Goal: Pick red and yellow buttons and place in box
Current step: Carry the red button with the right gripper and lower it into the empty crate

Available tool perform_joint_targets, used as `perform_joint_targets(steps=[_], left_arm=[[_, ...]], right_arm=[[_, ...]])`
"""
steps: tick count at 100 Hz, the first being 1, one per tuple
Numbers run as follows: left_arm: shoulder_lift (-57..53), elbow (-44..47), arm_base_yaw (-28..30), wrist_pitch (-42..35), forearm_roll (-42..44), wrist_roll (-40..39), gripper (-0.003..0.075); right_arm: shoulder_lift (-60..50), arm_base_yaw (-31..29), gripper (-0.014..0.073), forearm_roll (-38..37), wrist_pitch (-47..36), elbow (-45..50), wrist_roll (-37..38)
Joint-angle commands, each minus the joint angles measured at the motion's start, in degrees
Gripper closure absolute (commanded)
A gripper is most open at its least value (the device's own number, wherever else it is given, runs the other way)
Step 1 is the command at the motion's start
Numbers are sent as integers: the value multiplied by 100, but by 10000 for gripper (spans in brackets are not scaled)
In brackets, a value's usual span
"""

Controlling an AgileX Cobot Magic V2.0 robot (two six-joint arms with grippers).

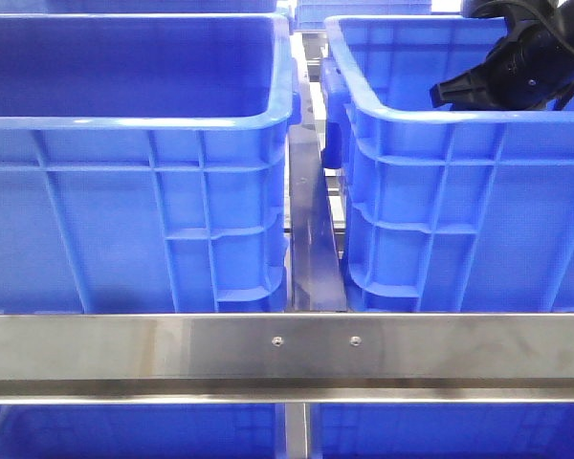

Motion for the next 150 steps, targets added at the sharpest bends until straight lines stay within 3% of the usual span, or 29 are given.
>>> perform_joint_targets(steps=[1,12,30,42,87,150], left_arm=[[0,-159,6,-454,-13,-19,739],[0,-159,6,-454,-13,-19,739],[0,-159,6,-454,-13,-19,739],[0,-159,6,-454,-13,-19,739],[0,-159,6,-454,-13,-19,739],[0,-159,6,-454,-13,-19,739]], right_arm=[[-255,-11,461,52,58,-169,-80],[-255,-11,395,52,142,-169,-80],[-255,-11,169,125,147,-169,-80],[-290,-11,90,191,147,-169,-80],[-1469,-11,86,622,135,236,-75],[-5640,-11,91,1126,25,3205,-75]])
